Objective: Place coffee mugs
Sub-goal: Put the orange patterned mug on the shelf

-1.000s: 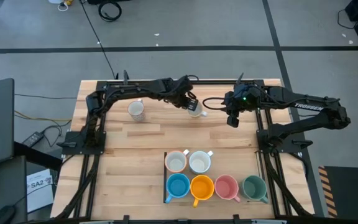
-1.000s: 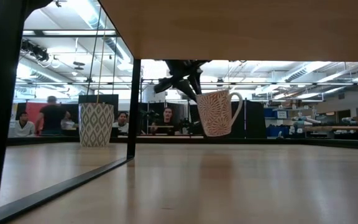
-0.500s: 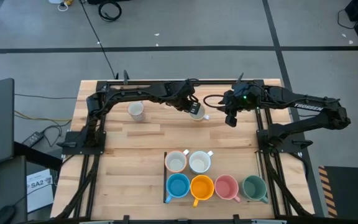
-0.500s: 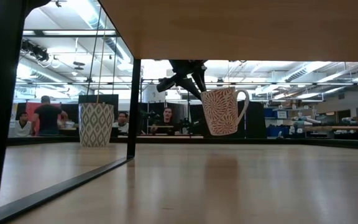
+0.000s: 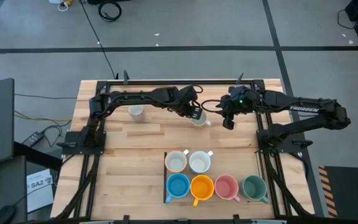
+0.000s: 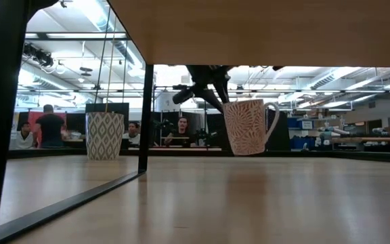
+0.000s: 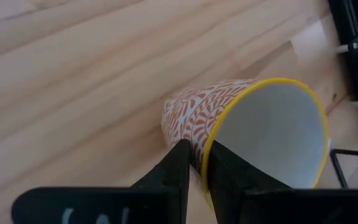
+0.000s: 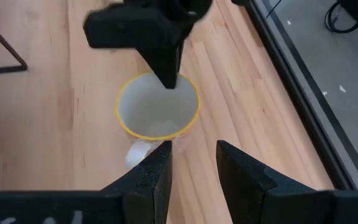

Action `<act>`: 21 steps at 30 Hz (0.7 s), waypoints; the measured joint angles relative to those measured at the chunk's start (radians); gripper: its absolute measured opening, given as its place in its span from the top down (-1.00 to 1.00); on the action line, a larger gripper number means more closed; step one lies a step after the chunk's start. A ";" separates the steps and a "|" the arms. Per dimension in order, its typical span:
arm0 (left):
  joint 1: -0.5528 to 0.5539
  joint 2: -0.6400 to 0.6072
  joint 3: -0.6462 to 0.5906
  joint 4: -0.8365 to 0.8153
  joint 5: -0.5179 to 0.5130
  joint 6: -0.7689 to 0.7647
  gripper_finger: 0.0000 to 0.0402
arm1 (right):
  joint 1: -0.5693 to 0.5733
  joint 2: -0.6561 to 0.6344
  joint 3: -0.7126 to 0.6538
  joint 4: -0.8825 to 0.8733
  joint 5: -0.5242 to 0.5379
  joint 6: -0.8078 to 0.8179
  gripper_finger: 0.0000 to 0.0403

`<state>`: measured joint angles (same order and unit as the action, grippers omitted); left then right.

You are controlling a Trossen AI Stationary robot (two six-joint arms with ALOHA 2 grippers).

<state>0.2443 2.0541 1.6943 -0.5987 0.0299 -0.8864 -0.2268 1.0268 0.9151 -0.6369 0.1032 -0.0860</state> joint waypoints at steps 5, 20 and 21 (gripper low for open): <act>-0.003 0.025 0.000 0.009 0.000 -0.029 0.74 | 0.000 0.001 -0.037 0.037 0.000 -0.002 0.35; 0.001 0.025 0.000 0.016 0.009 -0.037 0.42 | 0.000 0.001 -0.044 0.040 0.000 0.024 0.35; 0.002 0.025 0.000 0.019 0.010 -0.028 0.40 | 0.000 0.001 -0.044 0.040 0.000 0.036 0.35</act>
<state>0.2466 2.0789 1.6947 -0.5800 0.0395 -0.9143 -0.2268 1.0275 0.8711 -0.5972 0.1030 -0.0497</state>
